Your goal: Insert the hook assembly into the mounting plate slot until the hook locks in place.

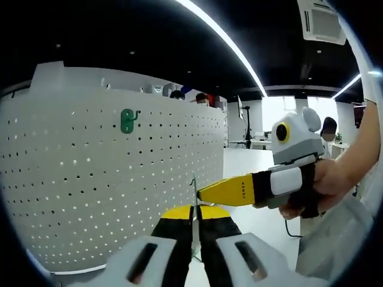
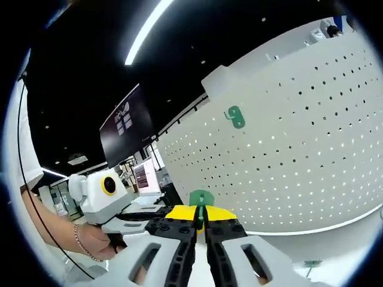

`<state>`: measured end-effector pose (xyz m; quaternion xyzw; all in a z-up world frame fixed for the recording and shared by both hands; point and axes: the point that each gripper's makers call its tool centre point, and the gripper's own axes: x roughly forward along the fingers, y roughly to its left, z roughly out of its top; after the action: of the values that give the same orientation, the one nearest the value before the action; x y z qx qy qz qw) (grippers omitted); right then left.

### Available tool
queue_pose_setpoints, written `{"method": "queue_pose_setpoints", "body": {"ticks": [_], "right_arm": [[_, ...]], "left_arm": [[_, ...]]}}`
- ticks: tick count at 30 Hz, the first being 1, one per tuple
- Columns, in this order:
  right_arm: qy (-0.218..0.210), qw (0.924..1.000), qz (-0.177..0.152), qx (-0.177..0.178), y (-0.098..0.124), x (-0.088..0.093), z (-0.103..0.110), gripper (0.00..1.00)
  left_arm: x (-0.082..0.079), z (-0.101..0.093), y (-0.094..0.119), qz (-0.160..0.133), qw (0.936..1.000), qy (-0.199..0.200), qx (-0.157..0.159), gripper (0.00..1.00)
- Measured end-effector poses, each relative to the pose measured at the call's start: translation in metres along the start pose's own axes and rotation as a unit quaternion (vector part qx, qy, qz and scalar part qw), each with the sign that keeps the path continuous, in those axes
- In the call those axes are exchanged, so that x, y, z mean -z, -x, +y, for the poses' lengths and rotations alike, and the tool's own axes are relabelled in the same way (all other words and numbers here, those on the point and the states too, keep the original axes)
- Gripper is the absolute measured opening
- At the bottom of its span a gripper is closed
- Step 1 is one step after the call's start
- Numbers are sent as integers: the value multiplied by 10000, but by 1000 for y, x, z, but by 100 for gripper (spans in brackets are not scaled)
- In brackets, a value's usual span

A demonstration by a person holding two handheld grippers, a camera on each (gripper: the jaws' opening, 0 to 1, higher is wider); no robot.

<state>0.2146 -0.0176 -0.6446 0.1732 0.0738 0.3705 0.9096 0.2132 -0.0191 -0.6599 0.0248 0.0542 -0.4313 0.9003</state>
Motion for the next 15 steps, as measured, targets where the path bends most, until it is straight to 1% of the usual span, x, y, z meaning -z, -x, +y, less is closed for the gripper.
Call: {"method": "queue_pose_setpoints", "body": {"ticks": [4,5,9,12,15], "right_arm": [[-59,10000,-22,45,3,1,0,2],[-241,9997,-34,79,4,1,-1,1],[-272,9996,-65,79,5,0,-1,1],[-401,9991,13,144,5,0,0,0],[-378,9991,11,165,6,-2,0,0]], "left_arm": [[2,-2,-1,13,10000,18,15,2],[2,-2,-1,13,10000,14,18,2],[0,-3,-1,-11,10000,18,34,2],[0,-3,-1,-11,10000,28,48,2],[-2,-4,-1,-53,10000,40,56,2]]}}
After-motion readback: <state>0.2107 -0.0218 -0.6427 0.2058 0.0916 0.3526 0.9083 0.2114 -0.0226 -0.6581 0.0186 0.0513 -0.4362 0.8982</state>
